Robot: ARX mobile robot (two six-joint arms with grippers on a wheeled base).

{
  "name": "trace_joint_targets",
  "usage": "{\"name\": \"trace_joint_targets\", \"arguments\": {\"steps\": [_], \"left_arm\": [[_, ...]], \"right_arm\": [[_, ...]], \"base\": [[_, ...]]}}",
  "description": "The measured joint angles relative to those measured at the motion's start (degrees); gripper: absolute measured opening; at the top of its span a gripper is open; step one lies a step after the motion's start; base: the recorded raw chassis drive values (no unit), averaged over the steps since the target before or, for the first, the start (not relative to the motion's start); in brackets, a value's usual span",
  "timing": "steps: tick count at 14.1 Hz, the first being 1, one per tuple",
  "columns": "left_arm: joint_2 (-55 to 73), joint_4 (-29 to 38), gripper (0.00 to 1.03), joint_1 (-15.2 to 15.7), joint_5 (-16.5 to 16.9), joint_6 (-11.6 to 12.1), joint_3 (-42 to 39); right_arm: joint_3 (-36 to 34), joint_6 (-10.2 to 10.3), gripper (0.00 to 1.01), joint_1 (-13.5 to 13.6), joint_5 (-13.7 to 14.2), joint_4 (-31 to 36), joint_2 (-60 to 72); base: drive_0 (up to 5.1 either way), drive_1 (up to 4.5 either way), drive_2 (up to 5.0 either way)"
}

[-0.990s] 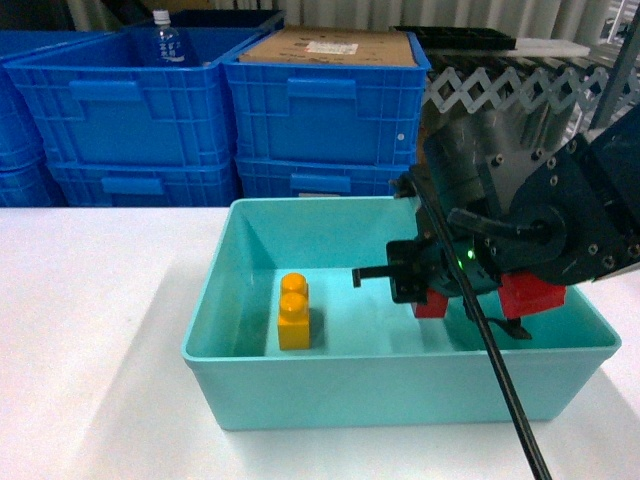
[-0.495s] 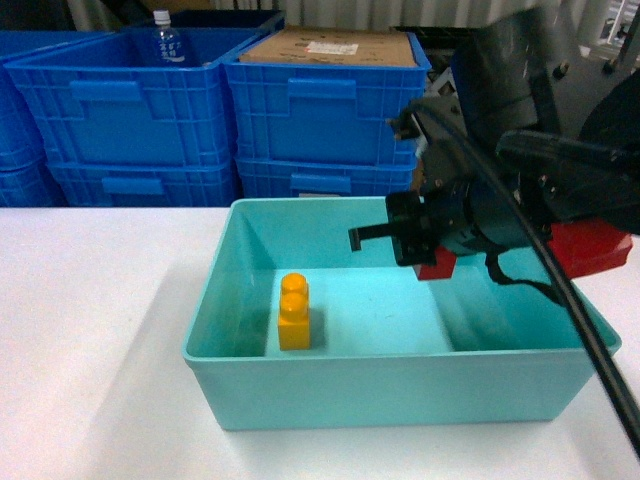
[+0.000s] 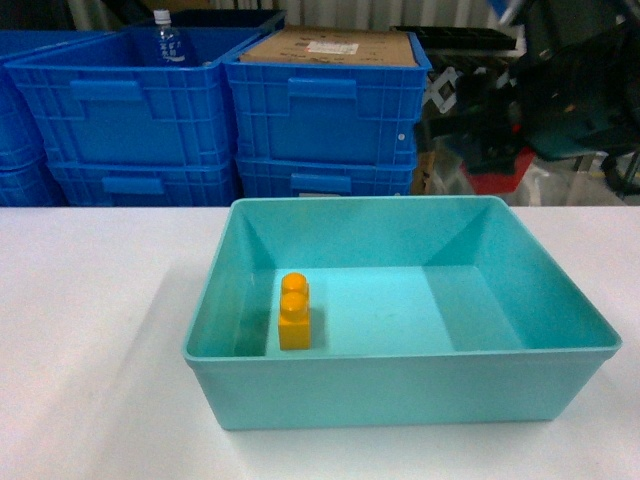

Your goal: Pick red block from blue box to shelf

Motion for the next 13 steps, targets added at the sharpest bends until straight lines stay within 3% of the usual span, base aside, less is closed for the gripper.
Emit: {"name": "trace_joint_targets", "arguments": {"steps": [3, 8, 9, 10, 11, 13], "left_arm": [[0.0, 0.0, 0.98, 0.0, 0.0, 0.0, 0.0], [0.0, 0.0, 0.98, 0.0, 0.0, 0.0, 0.0], [0.0, 0.0, 0.98, 0.0, 0.0, 0.0, 0.0], [0.0, 0.0, 0.98, 0.0, 0.0, 0.0, 0.0], [0.0, 0.0, 0.98, 0.0, 0.0, 0.0, 0.0], [0.0, 0.0, 0.98, 0.0, 0.0, 0.0, 0.0]], "right_arm": [[-4.1, 0.7, 0.27, -4.3, -1.0, 6.2, -6.4], [-8.8, 5.1, 0.27, -9.1, -2.7, 11.9, -12.4], [-9.5, 6.3, 0.27, -10.4, -2.2, 13.6, -13.3], [-10.5, 7.1, 0.27, -12.2, 0.2, 16.3, -14.8], [-14.0, 7.3, 0.27, -14.3, 4.3, 21.3, -19.0], [-17.2, 7.5, 0.27, -15.7, 6.0, 23.7, -23.6]], "base": [[0.0, 0.00, 0.0], [0.0, 0.00, 0.0], [0.0, 0.00, 0.0], [0.0, 0.00, 0.0], [0.0, 0.00, 0.0], [0.0, 0.00, 0.0]]}}
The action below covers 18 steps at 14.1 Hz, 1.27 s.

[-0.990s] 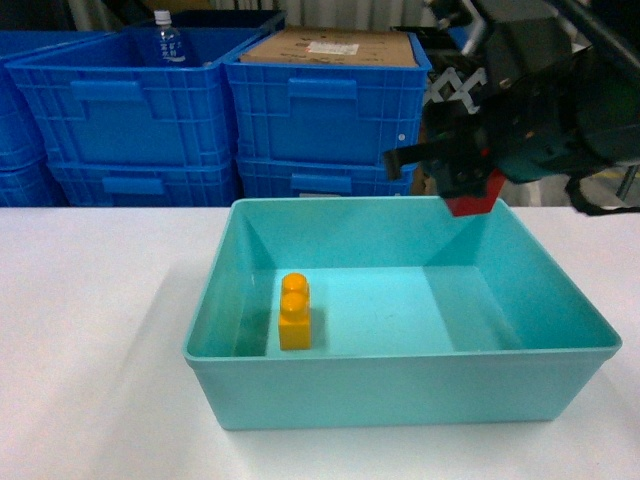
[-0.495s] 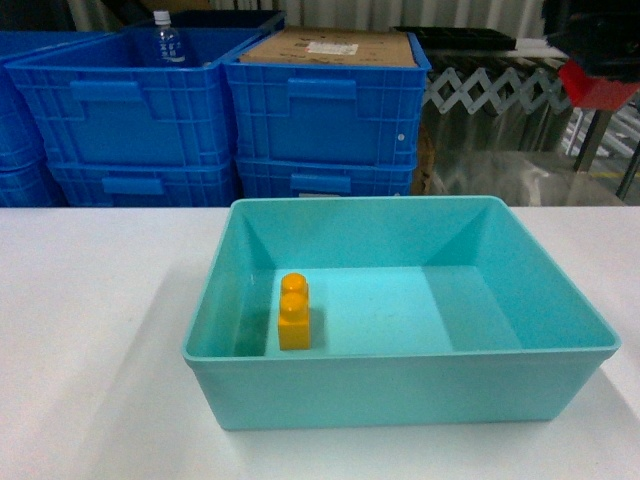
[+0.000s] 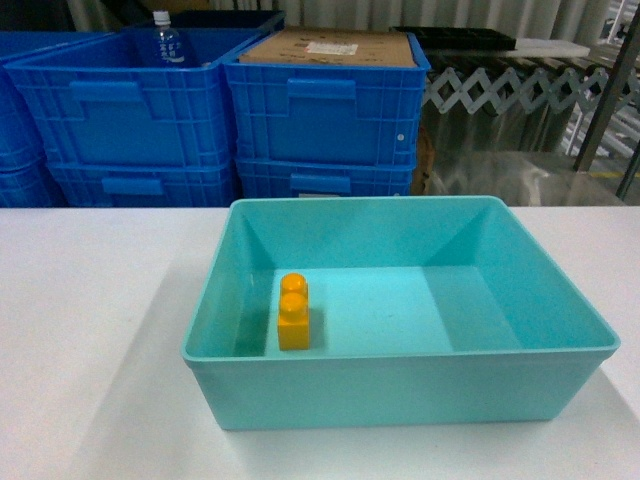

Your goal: Pick red block from blue box to shelf

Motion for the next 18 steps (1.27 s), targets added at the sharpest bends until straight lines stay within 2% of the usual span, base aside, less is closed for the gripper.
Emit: {"name": "trace_joint_targets", "arguments": {"steps": [2, 4, 6, 8, 9, 11, 12, 15, 18], "left_arm": [[0.0, 0.0, 0.98, 0.0, 0.0, 0.0, 0.0], [0.0, 0.0, 0.98, 0.0, 0.0, 0.0, 0.0], [0.0, 0.0, 0.98, 0.0, 0.0, 0.0, 0.0], [0.0, 0.0, 0.98, 0.0, 0.0, 0.0, 0.0], [0.0, 0.0, 0.98, 0.0, 0.0, 0.0, 0.0], [0.0, 0.0, 0.98, 0.0, 0.0, 0.0, 0.0], [0.0, 0.0, 0.98, 0.0, 0.0, 0.0, 0.0], [0.0, 0.0, 0.98, 0.0, 0.0, 0.0, 0.0], [0.0, 0.0, 0.98, 0.0, 0.0, 0.0, 0.0]], "right_arm": [[-3.2, 0.7, 0.27, -2.6, 2.3, 3.3, -3.9], [-7.3, 1.2, 0.27, -4.4, 3.0, 5.6, -7.5], [-12.4, 0.4, 0.27, -5.5, 2.9, 8.9, -10.0], [-17.8, -3.0, 0.27, -5.7, 2.9, 13.5, -12.8], [-19.7, -5.7, 0.27, -5.9, 2.8, 17.5, -14.2], [-22.7, -10.5, 0.27, -6.3, 1.7, 18.2, -17.6], [-23.5, -11.7, 0.27, -6.3, 1.5, 17.7, -18.2], [-25.7, -13.7, 0.27, -6.5, 1.2, 16.8, -21.0], [-27.4, -13.5, 0.27, -6.6, 0.6, 15.2, -23.5]], "base": [[0.0, 0.00, 0.0], [0.0, 0.00, 0.0], [0.0, 0.00, 0.0], [0.0, 0.00, 0.0], [0.0, 0.00, 0.0], [0.0, 0.00, 0.0], [0.0, 0.00, 0.0], [0.0, 0.00, 0.0], [0.0, 0.00, 0.0]]}}
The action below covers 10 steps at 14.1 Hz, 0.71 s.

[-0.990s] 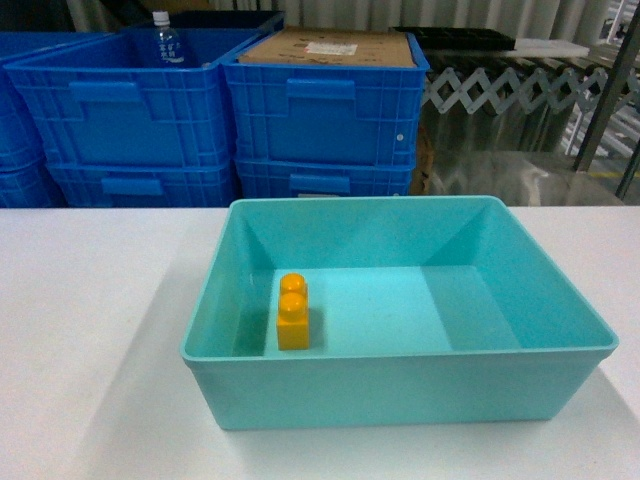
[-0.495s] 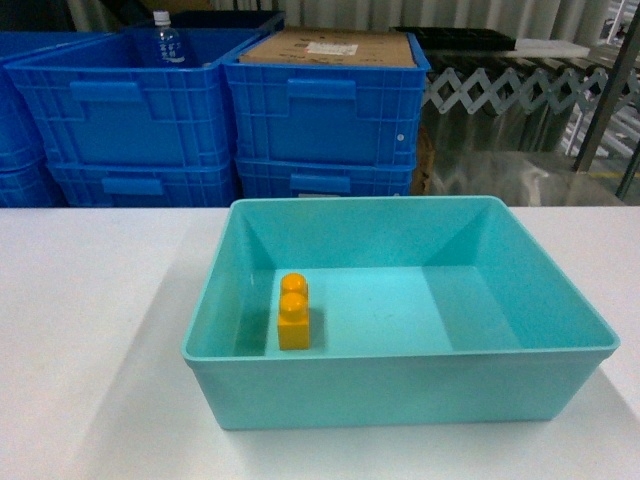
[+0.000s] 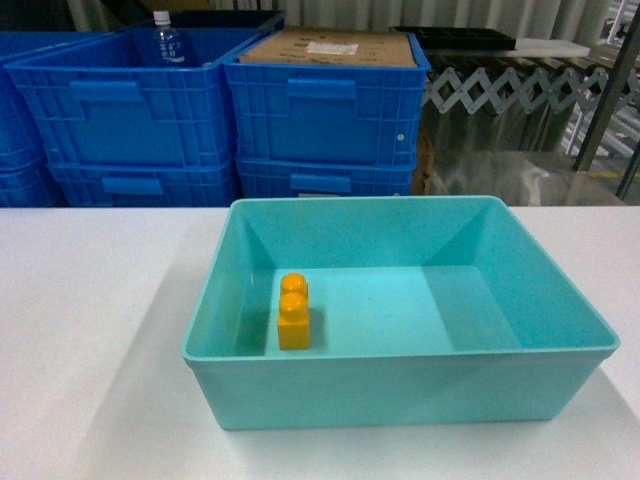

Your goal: Pick red block from blue box to shelf

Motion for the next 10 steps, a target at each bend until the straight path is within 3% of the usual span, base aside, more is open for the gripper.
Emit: {"name": "trace_joint_targets", "arguments": {"steps": [10], "left_arm": [[0.0, 0.0, 0.98, 0.0, 0.0, 0.0, 0.0]], "right_arm": [[-0.2, 0.5, 0.27, 0.0, 0.0, 0.8, -1.5]], "base": [[0.0, 0.00, 0.0]]}}
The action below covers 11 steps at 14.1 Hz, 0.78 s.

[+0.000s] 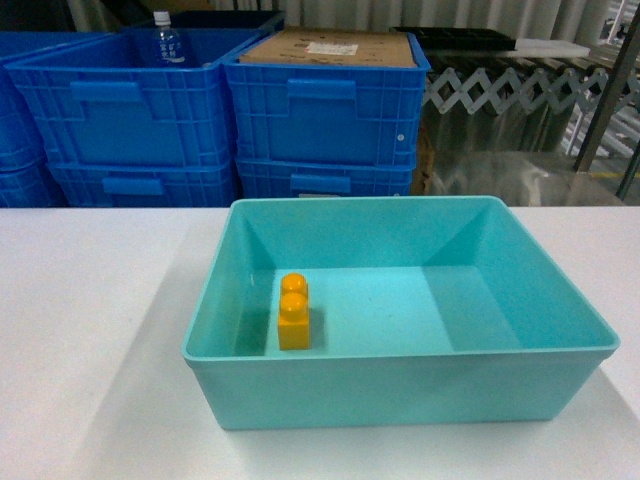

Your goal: Pick red block from blue box to shelf

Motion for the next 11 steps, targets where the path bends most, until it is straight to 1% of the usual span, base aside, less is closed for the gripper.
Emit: {"name": "trace_joint_targets", "arguments": {"steps": [2, 11], "left_arm": [[0.0, 0.0, 0.98, 0.0, 0.0, 0.0, 0.0], [0.0, 0.0, 0.98, 0.0, 0.0, 0.0, 0.0]], "right_arm": [[0.0, 0.0, 0.27, 0.0, 0.0, 0.0, 0.0], [0.0, 0.0, 0.27, 0.0, 0.0, 0.0, 0.0]], "base": [[-0.6, -0.61, -0.6], [-1.7, -1.68, -1.7]]}}
